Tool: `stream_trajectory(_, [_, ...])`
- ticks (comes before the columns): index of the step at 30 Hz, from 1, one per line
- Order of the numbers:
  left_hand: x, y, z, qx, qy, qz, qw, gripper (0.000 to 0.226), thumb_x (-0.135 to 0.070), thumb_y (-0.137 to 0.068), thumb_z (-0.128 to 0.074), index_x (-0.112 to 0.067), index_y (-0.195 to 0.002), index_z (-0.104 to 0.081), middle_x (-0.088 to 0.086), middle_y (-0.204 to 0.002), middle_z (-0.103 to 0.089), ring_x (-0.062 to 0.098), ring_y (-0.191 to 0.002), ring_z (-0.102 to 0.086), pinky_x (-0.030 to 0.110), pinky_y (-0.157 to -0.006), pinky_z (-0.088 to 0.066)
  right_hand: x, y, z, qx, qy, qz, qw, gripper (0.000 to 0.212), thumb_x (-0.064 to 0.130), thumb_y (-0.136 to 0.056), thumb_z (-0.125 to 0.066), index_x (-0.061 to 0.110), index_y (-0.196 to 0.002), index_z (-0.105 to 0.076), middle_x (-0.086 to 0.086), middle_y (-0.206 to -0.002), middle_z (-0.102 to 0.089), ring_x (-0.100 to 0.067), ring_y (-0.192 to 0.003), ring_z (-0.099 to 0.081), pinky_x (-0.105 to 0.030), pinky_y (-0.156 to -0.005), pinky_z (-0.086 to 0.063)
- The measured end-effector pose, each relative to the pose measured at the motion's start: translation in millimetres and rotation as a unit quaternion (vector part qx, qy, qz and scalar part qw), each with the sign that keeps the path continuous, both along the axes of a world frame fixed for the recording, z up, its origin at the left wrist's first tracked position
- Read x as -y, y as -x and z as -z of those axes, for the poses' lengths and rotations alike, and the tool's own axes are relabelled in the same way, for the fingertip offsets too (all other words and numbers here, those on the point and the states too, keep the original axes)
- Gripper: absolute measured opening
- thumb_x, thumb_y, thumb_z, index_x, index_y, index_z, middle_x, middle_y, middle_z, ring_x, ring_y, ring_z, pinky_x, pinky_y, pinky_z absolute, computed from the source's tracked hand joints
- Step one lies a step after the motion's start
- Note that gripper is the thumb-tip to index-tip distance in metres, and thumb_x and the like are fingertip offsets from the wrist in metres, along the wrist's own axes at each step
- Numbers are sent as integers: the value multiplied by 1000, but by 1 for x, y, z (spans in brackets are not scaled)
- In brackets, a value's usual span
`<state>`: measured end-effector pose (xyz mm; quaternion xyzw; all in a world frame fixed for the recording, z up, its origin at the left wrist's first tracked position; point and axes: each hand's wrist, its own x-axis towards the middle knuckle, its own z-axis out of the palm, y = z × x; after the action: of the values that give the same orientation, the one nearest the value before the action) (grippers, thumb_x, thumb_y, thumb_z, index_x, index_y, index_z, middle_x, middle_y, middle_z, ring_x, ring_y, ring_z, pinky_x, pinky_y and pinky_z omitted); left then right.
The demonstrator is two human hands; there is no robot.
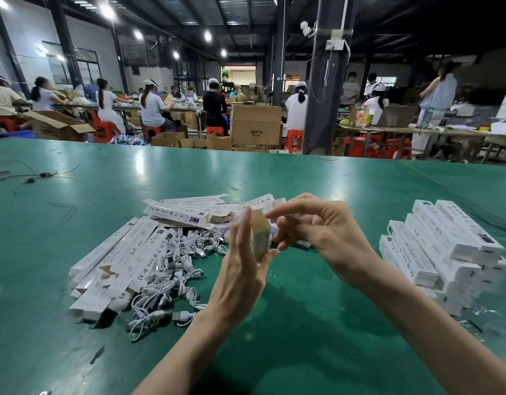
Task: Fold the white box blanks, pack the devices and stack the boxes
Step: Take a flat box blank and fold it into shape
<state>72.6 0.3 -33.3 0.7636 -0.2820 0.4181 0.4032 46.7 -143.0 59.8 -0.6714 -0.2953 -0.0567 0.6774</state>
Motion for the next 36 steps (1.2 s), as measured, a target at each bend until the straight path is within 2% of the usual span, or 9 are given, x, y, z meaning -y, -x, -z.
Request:
stream_trajectory(3, [-1, -2, 3, 9, -28, 12, 1000, 96, 2, -80, -73, -30, -143, -10, 20, -128, -50, 25, -104, -62, 44, -82, -55, 0, 2, -2, 12, 14, 1, 1000, 18, 6, -80, -61, 9, -95, -73, -13, -92, -60, -16, -67, -68, -21, -66, -56])
stream_trajectory(8, [0, 2, 5, -17, 6, 13, 1000, 86, -5, -78, -78, -20, -139, -20, -1, -124, -50, 16, -96, -64, 39, -78, -57, 0, 5, -2, 28, -7, 5, 1000, 19, -5, -85, -60, 5, -97, -73, -22, -97, -62, -24, -80, -72, -26, -76, -57])
stream_trajectory(11, [2, 6, 2, -19, 9, 33, 999, 81, -7, -81, -76, -21, -138, -20, -13, -135, -44, 17, -104, -63, 40, -84, -55, 0, 8, -2, 37, -16, -14, 999, 22, -7, -88, -58, 9, -99, -68, -5, -89, -71, -28, -84, -72, -30, -78, -58])
stream_trajectory(13, [2, 6, 3, -19, 14, 48, 999, 77, -6, -82, -75, -19, -136, -22, -23, -140, -37, 18, -108, -63, 42, -86, -55, -1, 8, -2, 52, 2, -3, 999, 22, -7, -89, -58, 12, -97, -65, -2, -90, -68, -28, -87, -72, -32, -79, -58])
stream_trajectory(19, [0, 4, 4, -8, 7, 23, 1000, 76, -4, -79, -77, -21, -130, -24, 0, -114, -53, 24, -81, -67, 44, -62, -57, 3, 8, -5, 202, 159, 137, 957, 29, -4, -86, -66, 24, -93, -60, 0, -95, -68, -15, -83, -68, -30, -76, -56])
stream_trajectory(22, [0, 4, 4, -9, 3, 32, 999, 77, -4, -80, -76, -29, -128, -21, 5, -111, -55, 30, -77, -67, 47, -59, -57, 6, 6, -5, 250, 223, 168, 927, 25, -7, -82, -68, 13, -96, -63, 3, -91, -67, -9, -79, -63, -26, -74, -53])
stream_trajectory(26, [1, 3, 5, -5, -11, 36, 999, 79, -1, -78, -77, -27, -127, -20, 20, -111, -62, 33, -80, -69, 49, -63, -57, 11, 3, -7, 275, 263, 184, 906, 24, -9, -80, -67, 9, -96, -64, 3, -89, -69, -7, -79, -62, -17, -71, -48])
stream_trajectory(32, [1, 3, 9, 1, 6, 44, 999, 75, -2, -77, -78, -17, -128, -25, 4, -114, -56, 30, -88, -68, 46, -67, -58, 15, 1, -5, 340, 327, 171, 865, 14, -5, -85, -64, 6, -93, -67, 6, -102, -44, -8, -78, -57, -34, -68, -49])
stream_trajectory(36, [3, 2, 10, -1, 10, 42, 999, 75, -2, -78, -78, -18, -129, -25, 5, -114, -55, 32, -87, -68, 48, -66, -57, 21, -3, -9, 338, 326, 134, 872, 17, -8, -84, -65, 5, -94, -71, -1, -95, -62, -17, -82, -60, -38, -72, -50])
